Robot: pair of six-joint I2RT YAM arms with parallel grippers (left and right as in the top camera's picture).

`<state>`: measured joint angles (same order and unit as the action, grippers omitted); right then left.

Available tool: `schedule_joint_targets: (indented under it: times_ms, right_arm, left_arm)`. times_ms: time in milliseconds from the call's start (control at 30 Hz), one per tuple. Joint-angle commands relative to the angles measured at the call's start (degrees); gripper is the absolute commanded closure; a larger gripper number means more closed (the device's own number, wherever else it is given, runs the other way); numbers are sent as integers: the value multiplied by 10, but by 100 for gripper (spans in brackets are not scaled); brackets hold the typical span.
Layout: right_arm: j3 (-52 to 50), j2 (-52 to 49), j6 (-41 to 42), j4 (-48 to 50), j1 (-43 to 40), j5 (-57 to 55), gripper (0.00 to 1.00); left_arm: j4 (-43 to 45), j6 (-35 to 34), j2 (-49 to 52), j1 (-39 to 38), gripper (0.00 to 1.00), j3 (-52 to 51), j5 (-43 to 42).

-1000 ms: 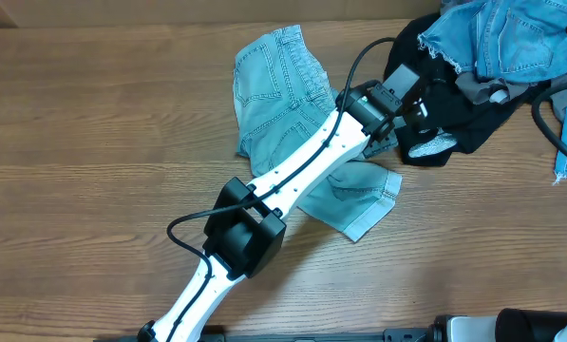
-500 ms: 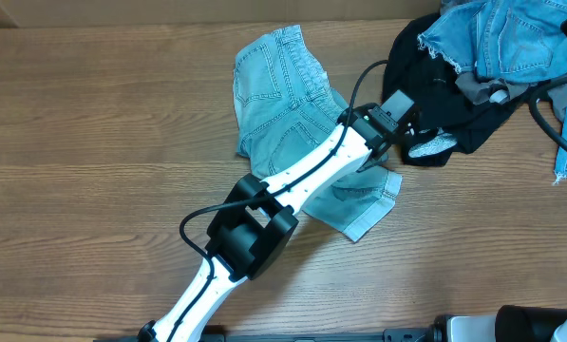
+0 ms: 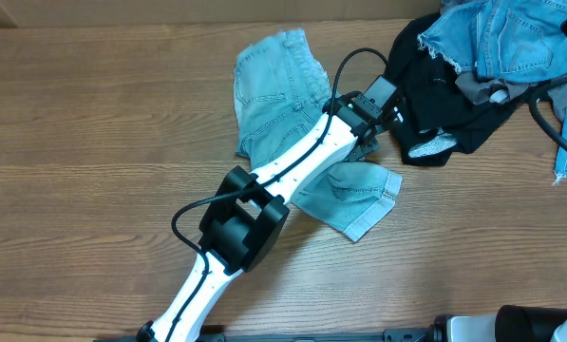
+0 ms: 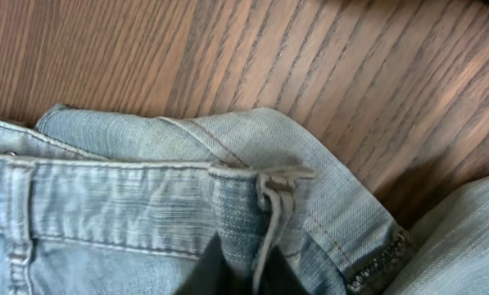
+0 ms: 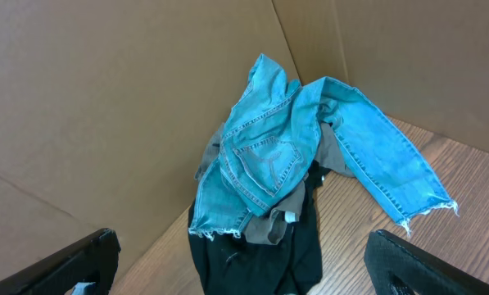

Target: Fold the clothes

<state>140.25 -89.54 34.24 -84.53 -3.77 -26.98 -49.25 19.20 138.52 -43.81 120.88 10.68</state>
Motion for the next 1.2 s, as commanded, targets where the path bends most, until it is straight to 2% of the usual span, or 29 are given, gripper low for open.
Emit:
schedule_joint_targets:
  times_ms: [0, 100, 200, 433, 500, 667, 833, 900, 967, 1167]
  right_arm:
    - [4, -1, -4, 3, -4, 1, 0]
    - [4, -1, -4, 3, -4, 1, 0]
    - [4, -1, -4, 2, -4, 1, 0]
    - [4, -1, -4, 3, -4, 0, 0]
    - [4, -1, -4, 5, -4, 0, 0]
    - [4, -1, -4, 5, -4, 0, 0]
    - [4, -1, -4, 6, -4, 0, 0]
    - [4, -1, -4, 7, -4, 0, 0]
    - [4, -1, -5, 7, -4, 0, 0]
    - [4, -1, -13, 7, -4, 1, 0]
  left_arm:
    - [-10, -51, 1, 2, 96, 8, 59]
    - [-51, -94, -3, 4, 96, 53, 116]
    - [-101, -178, -18, 15, 96, 104, 170]
    - [-235, -453, -100, 81, 96, 123, 187]
    - [-252, -479, -124, 102, 96, 123, 187]
    - [-298, -494, -183, 147, 96, 123, 187]
    - [-407, -570, -188, 189, 96, 123, 179]
    - [-430, -625, -189, 199, 96, 123, 180]
    - [-436, -666, -189, 203, 96, 123, 179]
    - [-431, -685, -200, 187, 95, 123, 198]
